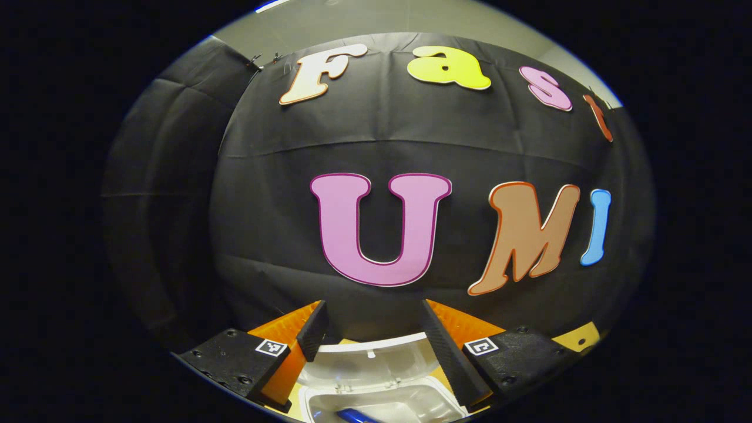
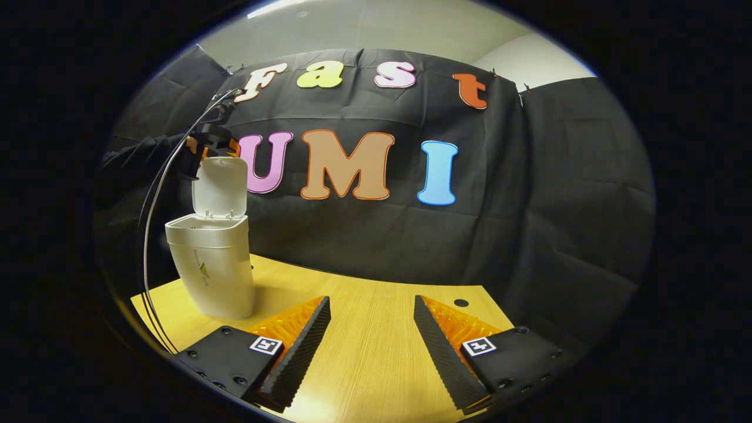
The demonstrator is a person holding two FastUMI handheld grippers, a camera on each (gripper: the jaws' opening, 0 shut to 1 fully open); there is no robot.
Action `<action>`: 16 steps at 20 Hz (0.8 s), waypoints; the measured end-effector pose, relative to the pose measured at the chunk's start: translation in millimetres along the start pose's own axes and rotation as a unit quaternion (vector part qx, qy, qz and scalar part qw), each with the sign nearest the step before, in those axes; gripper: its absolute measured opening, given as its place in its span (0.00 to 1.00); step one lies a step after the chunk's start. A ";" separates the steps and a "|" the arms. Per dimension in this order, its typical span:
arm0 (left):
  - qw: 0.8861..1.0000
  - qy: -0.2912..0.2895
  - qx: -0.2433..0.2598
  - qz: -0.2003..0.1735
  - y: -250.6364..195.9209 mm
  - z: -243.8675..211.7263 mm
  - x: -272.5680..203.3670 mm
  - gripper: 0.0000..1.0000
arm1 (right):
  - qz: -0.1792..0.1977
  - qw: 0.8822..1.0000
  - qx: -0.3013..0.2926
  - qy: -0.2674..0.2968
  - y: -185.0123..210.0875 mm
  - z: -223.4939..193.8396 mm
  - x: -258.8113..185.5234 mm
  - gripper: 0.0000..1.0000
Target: Press the lid of the desktop garbage bin to open it, pick up the crumpled paper on the desktop and throw it into the bin, then pick up the pop can on the desktop and drop it into the bin, and finally close the garbage bin lid.
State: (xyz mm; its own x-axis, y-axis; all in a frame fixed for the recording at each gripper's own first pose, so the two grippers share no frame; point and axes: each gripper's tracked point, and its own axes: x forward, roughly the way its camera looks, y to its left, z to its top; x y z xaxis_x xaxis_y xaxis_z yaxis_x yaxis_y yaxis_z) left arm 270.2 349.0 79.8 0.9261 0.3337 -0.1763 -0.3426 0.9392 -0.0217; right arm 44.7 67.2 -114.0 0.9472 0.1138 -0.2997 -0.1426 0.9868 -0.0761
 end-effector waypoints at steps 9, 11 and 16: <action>1.000 -0.004 0.000 -0.008 -13.9 -33.7 -61.3 0.90 | 0.025 1.000 0.000 -0.007 4.0 0.5 -2.0 0.91; 1.000 0.002 -0.013 -0.010 -16.9 -48.6 -75.1 0.92 | 0.030 1.000 0.000 -0.006 4.4 -0.4 -2.1 0.99; 0.999 0.036 -0.028 -0.010 -21.1 -94.2 -98.7 0.93 | 0.039 0.999 -0.002 -0.006 0.8 -1.9 -6.3 0.91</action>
State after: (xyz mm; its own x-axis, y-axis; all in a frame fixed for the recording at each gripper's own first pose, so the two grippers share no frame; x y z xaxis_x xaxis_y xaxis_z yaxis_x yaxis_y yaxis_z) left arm 171.0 288.7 4.9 0.9195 0.3070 -0.2454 -0.3348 0.9389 -0.0800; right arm 38.1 67.1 -114.1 0.9363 0.1916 -0.2942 -0.2173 0.9745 -0.0568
